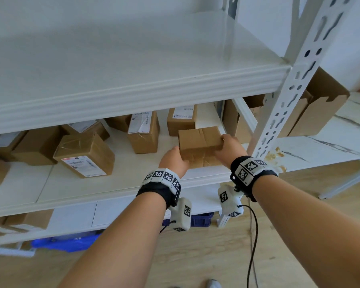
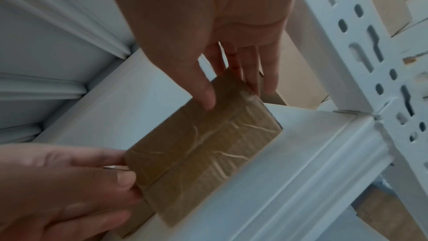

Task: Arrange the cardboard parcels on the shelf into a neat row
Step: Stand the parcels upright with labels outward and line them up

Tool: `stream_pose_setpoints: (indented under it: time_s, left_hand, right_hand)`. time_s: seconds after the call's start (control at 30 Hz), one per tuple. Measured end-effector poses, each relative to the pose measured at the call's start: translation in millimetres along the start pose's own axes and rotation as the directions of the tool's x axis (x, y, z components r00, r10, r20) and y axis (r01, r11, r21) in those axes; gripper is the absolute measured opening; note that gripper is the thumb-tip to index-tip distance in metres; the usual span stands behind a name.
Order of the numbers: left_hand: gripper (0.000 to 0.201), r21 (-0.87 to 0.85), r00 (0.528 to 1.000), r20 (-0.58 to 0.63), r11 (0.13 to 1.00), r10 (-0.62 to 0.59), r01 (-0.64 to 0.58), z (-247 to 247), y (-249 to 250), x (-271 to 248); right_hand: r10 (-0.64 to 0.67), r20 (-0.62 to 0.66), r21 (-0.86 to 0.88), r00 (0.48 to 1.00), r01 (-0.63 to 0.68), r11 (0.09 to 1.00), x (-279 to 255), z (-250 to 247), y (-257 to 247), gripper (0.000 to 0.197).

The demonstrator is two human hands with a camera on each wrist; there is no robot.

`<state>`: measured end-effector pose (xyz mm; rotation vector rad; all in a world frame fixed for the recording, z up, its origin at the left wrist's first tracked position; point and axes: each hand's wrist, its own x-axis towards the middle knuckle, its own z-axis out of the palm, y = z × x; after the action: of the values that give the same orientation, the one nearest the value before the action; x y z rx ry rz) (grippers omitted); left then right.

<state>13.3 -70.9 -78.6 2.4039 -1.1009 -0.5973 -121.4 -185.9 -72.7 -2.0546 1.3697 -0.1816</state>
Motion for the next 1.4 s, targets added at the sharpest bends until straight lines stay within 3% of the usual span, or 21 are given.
stream_pose_setpoints:
  time_s: [0.13,0.3,0.43,0.57,0.83,0.93,1.0,1.13,1.23,1.4]
  left_hand:
    - [0.060,-0.153,0.993,-0.117,0.987,0.034,-0.052,-18,-7,-4]
    - [0.095,-0.267,0.999,-0.016,0.963,0.029,-0.032,-33,-8,-4]
    - [0.094,0.032,0.993,0.088,0.996,0.082,-0.085,-30,-9,-3]
    - [0.090,0.296,0.971,0.092,0.924,0.223,-0.240,-25,-8,4]
    - [0.083,0.423,0.967,0.087,0.870,0.240,-0.253,-30,3,10]
    - [0.088,0.355,0.986,0.014,0.921,0.166,-0.160,-36,3,9]
    - [0.092,0.203,0.996,-0.029,0.976,0.083,-0.076,-39,2,7]
    - [0.099,-0.154,0.999,0.050,0.988,-0.001,0.008,-39,1,2]
    - [0.084,-0.239,0.989,0.141,0.971,0.032,0.003,-34,5,-4]
    - [0.057,-0.332,0.992,0.105,0.943,0.073,-0.034,-29,16,-10]
  right_hand:
    - [-0.029,-0.078,0.129,0.997,0.039,0.991,-4,-7,-7,0.053]
    - [0.003,-0.095,0.210,0.996,0.017,0.978,-6,-8,-17,0.052]
    - [0.028,-0.033,0.242,0.999,-0.019,0.970,-8,-1,-17,0.050]
    - [0.056,-0.010,0.222,0.998,-0.052,0.974,-11,5,-15,0.048]
    - [0.064,0.035,0.207,0.997,-0.070,0.976,-13,9,-6,0.034]
    - [0.118,0.043,0.265,0.992,-0.126,0.956,-12,7,-4,0.042]
    - [0.151,0.072,0.250,0.986,-0.164,0.954,-13,7,-6,0.045]
    - [0.156,0.124,0.298,0.980,-0.187,0.936,-14,9,-12,0.023]
    - [0.106,0.013,0.270,0.994,-0.105,0.957,-18,6,-14,0.018]
    - [0.012,-0.138,0.202,0.990,0.017,0.979,-31,-1,-6,0.033]
